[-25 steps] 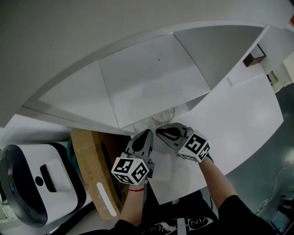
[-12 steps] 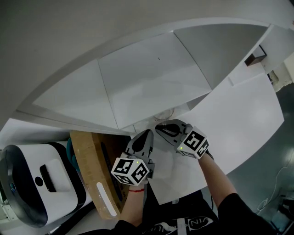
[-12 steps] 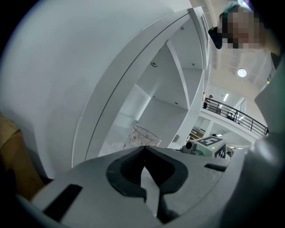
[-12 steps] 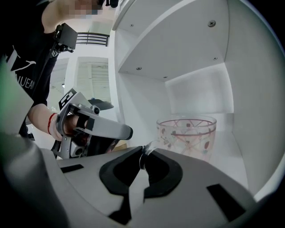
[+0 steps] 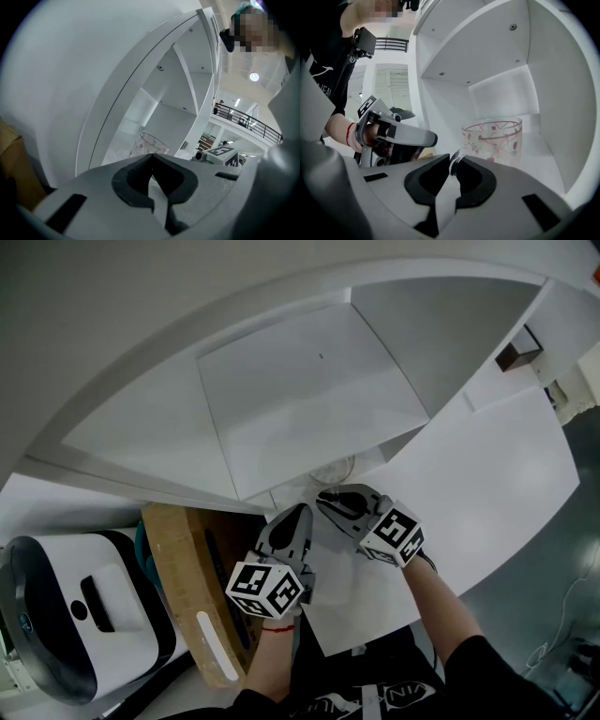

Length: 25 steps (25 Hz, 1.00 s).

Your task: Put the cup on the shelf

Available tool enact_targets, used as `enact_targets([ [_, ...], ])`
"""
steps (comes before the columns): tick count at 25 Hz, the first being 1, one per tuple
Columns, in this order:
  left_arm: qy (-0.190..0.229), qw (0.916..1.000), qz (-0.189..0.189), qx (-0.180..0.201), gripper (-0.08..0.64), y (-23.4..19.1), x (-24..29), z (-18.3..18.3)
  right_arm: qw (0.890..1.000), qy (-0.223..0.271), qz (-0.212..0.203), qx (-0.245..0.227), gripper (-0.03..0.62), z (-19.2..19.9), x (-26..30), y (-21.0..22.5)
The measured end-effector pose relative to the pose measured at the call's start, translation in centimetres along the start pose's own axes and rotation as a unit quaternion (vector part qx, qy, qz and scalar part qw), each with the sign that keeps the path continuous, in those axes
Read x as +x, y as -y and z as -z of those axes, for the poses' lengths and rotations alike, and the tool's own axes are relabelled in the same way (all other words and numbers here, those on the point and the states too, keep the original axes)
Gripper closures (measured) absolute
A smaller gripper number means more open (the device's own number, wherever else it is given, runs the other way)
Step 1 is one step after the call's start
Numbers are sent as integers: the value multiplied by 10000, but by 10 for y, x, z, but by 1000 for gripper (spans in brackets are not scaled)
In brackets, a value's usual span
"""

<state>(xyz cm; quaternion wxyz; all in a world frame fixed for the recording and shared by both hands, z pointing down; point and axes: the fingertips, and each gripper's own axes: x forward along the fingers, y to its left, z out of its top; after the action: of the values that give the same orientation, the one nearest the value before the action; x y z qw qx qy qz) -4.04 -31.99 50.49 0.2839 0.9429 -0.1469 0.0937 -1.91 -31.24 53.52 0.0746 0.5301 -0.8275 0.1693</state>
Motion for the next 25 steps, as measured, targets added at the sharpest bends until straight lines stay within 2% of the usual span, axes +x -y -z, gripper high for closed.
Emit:
enact_targets([
  [4, -4, 10000, -18, -24, 554, -2, -2, 2, 10000, 73, 39, 19, 570, -1, 1, -1],
  [10, -16, 10000, 11, -17, 554, -2, -2, 3, 9998, 130, 85, 83, 517, -1, 2, -5],
  [19, -34, 10000, -15, -24, 554, -4, -4, 4, 9966, 279, 665, 392, 511, 0, -8, 5],
  [25, -54, 10000, 19, -31, 554, 0, -1, 5, 9941, 316, 857, 588, 509, 1, -19, 9],
])
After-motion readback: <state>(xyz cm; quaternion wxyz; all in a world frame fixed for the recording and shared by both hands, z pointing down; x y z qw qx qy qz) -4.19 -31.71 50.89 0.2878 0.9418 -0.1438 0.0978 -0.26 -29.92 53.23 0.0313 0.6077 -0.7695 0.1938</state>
